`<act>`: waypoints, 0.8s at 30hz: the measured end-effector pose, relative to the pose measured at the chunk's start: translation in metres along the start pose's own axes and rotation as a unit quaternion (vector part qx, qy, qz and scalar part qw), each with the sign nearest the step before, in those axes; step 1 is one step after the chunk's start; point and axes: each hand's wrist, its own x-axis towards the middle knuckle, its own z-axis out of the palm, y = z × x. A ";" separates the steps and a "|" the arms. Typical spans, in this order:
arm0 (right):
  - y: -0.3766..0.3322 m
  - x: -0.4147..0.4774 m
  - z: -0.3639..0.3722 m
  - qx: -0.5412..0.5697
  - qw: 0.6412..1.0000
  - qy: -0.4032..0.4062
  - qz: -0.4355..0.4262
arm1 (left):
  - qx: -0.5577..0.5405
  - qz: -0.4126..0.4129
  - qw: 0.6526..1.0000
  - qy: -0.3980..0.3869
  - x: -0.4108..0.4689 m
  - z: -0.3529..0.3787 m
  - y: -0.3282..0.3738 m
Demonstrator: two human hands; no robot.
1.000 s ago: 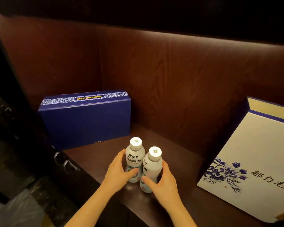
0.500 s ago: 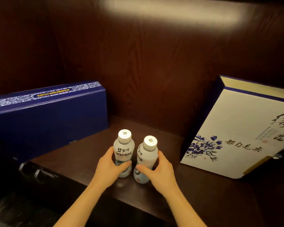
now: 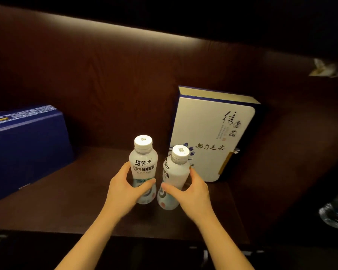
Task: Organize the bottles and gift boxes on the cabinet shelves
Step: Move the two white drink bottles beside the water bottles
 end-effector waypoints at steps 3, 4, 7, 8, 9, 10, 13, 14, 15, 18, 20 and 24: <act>-0.005 -0.024 -0.040 -0.001 0.999 0.041 -0.011 | -0.016 0.029 0.999 -0.027 -0.014 0.027 0.030; -0.006 -0.033 -0.053 -0.001 0.998 0.054 -0.015 | -0.025 0.037 0.998 -0.036 -0.020 0.036 0.040; -0.007 -0.064 -0.092 0.007 0.996 0.088 -0.015 | -0.050 0.057 0.995 -0.059 -0.043 0.063 0.069; -0.007 -0.076 -0.105 0.011 0.995 0.101 -0.012 | -0.054 0.062 0.994 -0.067 -0.052 0.072 0.078; -0.006 -0.088 -0.118 0.013 0.994 0.112 -0.008 | -0.056 0.068 0.993 -0.075 -0.062 0.081 0.088; -0.006 -0.102 -0.131 0.015 0.992 0.122 -0.004 | -0.059 0.074 0.992 -0.084 -0.073 0.089 0.097; -0.006 -0.145 -0.170 0.017 0.989 0.147 -0.009 | -0.075 0.086 0.987 -0.110 -0.110 0.116 0.124; -0.006 -0.161 -0.183 0.020 0.988 0.155 -0.008 | -0.084 0.086 0.985 -0.120 -0.124 0.125 0.132; -0.007 -0.177 -0.196 0.025 0.986 0.163 -0.007 | -0.093 0.085 0.984 -0.129 -0.137 0.133 0.140; -0.008 -0.224 -0.236 0.027 0.982 0.186 -0.008 | -0.102 0.089 0.979 -0.154 -0.176 0.160 0.162; -0.008 -0.255 -0.261 0.028 0.979 0.200 -0.005 | -0.101 0.094 0.976 -0.166 -0.199 0.178 0.177; -0.009 -0.305 -0.304 0.016 0.971 0.237 -0.004 | -0.103 0.107 0.972 -0.179 -0.238 0.213 0.207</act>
